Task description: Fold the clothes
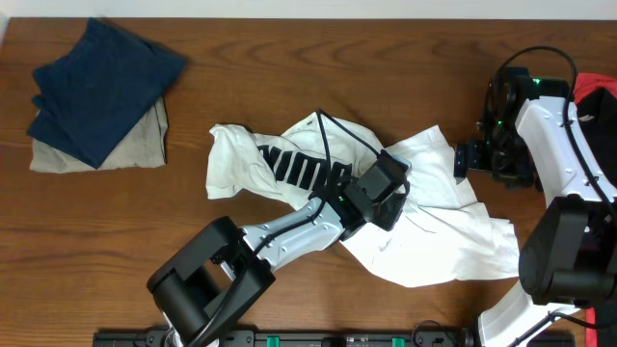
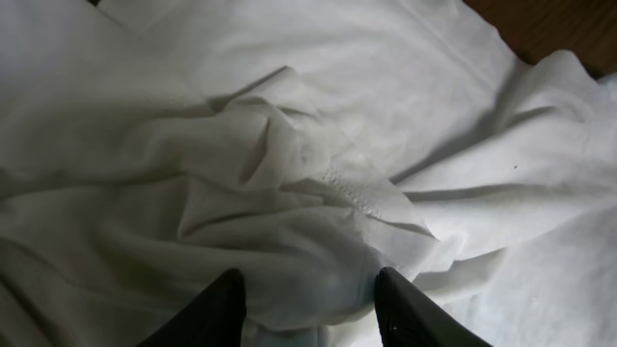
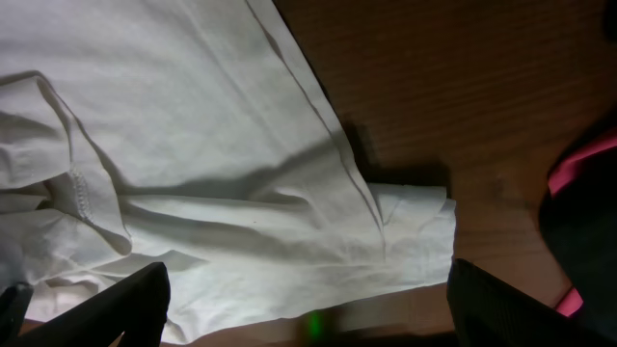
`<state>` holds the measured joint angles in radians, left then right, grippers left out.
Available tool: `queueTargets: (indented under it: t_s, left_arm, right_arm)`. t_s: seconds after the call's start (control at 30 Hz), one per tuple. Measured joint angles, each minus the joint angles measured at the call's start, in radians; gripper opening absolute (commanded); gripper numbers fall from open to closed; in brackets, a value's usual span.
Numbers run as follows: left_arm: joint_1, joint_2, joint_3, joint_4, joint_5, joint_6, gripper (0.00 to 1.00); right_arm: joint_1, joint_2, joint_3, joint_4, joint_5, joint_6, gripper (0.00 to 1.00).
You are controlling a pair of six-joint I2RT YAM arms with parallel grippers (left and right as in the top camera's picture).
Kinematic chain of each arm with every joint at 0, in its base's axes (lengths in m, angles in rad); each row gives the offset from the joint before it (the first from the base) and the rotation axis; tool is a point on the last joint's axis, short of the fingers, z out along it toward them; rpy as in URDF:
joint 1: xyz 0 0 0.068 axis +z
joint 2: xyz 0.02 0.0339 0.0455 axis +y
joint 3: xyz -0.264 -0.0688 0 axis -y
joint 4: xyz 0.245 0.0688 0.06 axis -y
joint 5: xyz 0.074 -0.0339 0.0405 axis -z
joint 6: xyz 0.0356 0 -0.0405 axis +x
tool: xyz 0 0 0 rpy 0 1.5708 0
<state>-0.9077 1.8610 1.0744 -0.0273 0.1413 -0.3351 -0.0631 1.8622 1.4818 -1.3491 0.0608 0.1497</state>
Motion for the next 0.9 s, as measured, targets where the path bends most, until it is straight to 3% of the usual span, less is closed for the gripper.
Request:
queueTargets:
  t_s: [0.13,0.4,0.67,0.8,0.9]
  left_arm:
    - [-0.018,0.0,0.0,-0.002,-0.003,0.005,0.54]
    - [-0.07,0.0,0.0,-0.001,-0.026,0.0,0.54]
    - [-0.074,0.01,0.0,0.0,-0.138,0.003,0.53]
    - [-0.074,0.021,0.0,0.0,-0.156,0.002,0.4]
    - [-0.074,0.025,0.0,0.0,-0.165,0.002,0.19]
  right_arm:
    - [0.0,0.0,0.0,0.0,0.0,0.0,0.9]
    - [0.0,0.0,0.0,-0.001,0.0,0.0,0.9]
    - [0.0,0.0,0.0,-0.014,0.0,0.0,0.9]
    - [0.0,0.0,0.0,-0.014,0.0,0.0,0.89]
    - [0.0,0.0,0.0,-0.014,0.0,0.0,0.89]
